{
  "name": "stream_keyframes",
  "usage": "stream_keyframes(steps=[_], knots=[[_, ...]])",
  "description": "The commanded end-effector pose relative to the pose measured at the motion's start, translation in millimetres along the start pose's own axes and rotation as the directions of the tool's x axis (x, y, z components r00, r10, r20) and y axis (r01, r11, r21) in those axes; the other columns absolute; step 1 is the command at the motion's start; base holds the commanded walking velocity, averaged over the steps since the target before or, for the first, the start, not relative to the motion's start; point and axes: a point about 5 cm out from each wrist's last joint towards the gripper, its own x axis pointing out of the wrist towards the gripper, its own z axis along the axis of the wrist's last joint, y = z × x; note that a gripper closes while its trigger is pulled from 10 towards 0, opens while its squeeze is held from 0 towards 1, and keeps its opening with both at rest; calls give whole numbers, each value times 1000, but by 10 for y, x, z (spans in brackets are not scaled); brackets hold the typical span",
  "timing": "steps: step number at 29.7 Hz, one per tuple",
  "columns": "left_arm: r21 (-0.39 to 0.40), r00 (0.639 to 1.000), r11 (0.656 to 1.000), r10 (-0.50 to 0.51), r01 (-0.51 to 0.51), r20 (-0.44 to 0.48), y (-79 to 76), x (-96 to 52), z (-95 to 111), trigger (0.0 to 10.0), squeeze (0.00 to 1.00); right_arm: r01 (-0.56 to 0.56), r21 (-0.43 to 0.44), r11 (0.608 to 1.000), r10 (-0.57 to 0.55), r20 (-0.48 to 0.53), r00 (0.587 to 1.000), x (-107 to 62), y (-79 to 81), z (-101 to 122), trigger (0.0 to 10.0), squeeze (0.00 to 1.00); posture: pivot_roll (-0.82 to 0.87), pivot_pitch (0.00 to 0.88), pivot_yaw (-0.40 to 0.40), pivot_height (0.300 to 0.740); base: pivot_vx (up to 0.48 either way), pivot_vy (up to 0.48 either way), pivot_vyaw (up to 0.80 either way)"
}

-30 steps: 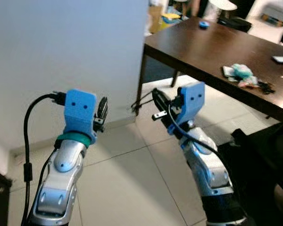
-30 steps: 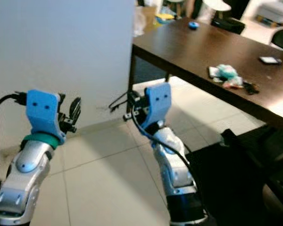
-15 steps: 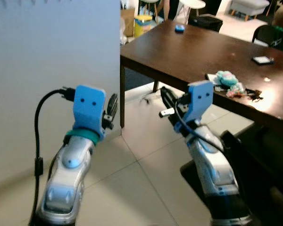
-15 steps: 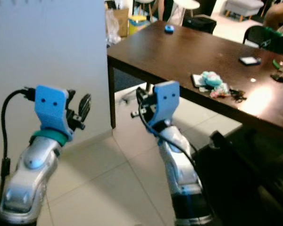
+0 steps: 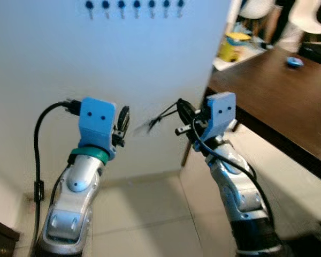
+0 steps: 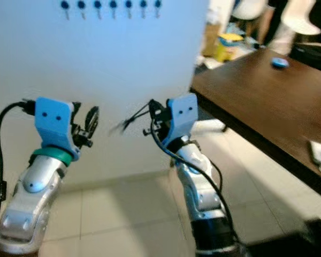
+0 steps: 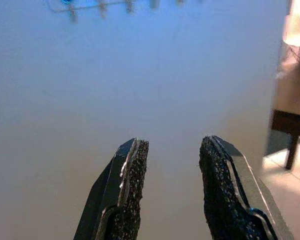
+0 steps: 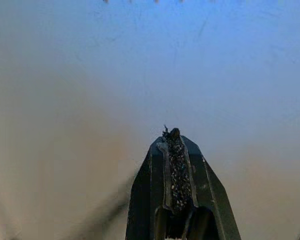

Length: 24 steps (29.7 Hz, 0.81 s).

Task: Hang keys on a hook

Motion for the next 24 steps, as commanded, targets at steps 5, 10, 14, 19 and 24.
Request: stream_keyframes(steps=[5, 10, 14, 19, 24], knots=[[7, 1000, 1000, 15, -15, -10, 42, -24, -24, 10000, 0, -13, 20, 1000, 13, 14, 1000, 23, 46, 30, 10000, 0, -34, 0, 29, 740, 461, 0, 0], [7, 1000, 1000, 14, -14, -11, 42, -20, -27, 10000, 0, -12, 39, 999, 11, 35, 999, 28, 44, 60, 10000, 0, -34, 0, 28, 740, 461, 0, 0], [7, 1000, 1000, 14, -14, -10, 40, -9, -20, 10000, 0, -17, 39, 999, 15, 42, 999, 30, 42, 73, 10000, 0, -35, 0, 29, 740, 461, 0, 0], [7, 1000, 1000, 15, -15, -11, 42, -8, -20, 10000, 0, -19, 41, 999, 18, 45, 999, 28, 43, 80, 10000, 0, -36, 0, 29, 740, 461, 0, 0], [-8, 1000, 1000, 28, -28, -11, 54, -13, -18, 10000, 0, -36, 41, 999, 33, 50, 998, 23, 56, 93, 10000, 0, -36, 0, 32, 740, 183, 0, 0]])
